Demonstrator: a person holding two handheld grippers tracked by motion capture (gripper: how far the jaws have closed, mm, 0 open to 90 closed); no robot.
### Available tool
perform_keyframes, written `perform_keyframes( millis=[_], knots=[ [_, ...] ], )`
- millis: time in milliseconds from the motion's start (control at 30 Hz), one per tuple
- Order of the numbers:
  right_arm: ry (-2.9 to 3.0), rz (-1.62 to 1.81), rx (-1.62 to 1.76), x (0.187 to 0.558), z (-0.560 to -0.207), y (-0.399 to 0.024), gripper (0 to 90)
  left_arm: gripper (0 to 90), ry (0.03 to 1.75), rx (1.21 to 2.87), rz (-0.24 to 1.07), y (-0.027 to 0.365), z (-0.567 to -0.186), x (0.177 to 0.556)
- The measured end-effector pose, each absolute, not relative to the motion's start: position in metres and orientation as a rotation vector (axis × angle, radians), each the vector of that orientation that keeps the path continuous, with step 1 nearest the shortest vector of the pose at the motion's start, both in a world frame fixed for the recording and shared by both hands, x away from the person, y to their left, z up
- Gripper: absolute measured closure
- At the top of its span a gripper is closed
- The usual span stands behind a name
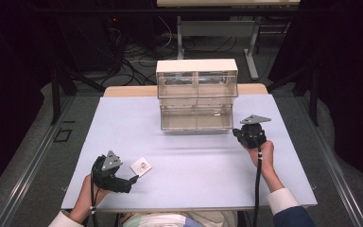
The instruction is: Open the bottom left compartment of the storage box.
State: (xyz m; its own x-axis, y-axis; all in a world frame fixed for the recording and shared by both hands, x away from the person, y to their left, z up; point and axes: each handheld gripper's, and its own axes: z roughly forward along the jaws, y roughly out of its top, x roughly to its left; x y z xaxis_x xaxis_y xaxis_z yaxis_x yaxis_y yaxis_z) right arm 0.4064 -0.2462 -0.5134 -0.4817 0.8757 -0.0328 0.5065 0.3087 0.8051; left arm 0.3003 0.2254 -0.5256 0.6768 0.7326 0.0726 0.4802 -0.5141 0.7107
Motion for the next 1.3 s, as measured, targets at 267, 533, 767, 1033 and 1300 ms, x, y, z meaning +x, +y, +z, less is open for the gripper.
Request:
perform_keyframes(
  millis=[267, 533, 767, 1033, 1300],
  knots=[
    [2.121, 1.045, 1.208, 0.4056, -0.5128, -0.2464, 90.0, 0.3, 0.929, 2.213, 0.483, 0.2255, -0.5255, 0.3005],
    [2.11, 1.056, 1.221, 0.4052, -0.5129, -0.2464, 90.0, 0.3, 0.93, 2.219, 0.479, 0.2263, -0.5251, 0.3],
    [2.112, 1.063, 1.215, 0.4052, -0.5129, -0.2466, 90.0, 0.3, 0.931, 2.216, 0.481, 0.2268, -0.5251, 0.3],
    [2.106, 1.055, 1.218, 0.404, -0.5117, -0.2472, 90.0, 0.3, 0.928, 2.219, 0.483, 0.2269, -0.5249, 0.3002],
    [2.1, 1.061, 1.198, 0.4033, -0.5105, -0.2463, 90.0, 0.3, 0.929, 2.212, 0.486, 0.2274, -0.525, 0.3001]
  ],
)
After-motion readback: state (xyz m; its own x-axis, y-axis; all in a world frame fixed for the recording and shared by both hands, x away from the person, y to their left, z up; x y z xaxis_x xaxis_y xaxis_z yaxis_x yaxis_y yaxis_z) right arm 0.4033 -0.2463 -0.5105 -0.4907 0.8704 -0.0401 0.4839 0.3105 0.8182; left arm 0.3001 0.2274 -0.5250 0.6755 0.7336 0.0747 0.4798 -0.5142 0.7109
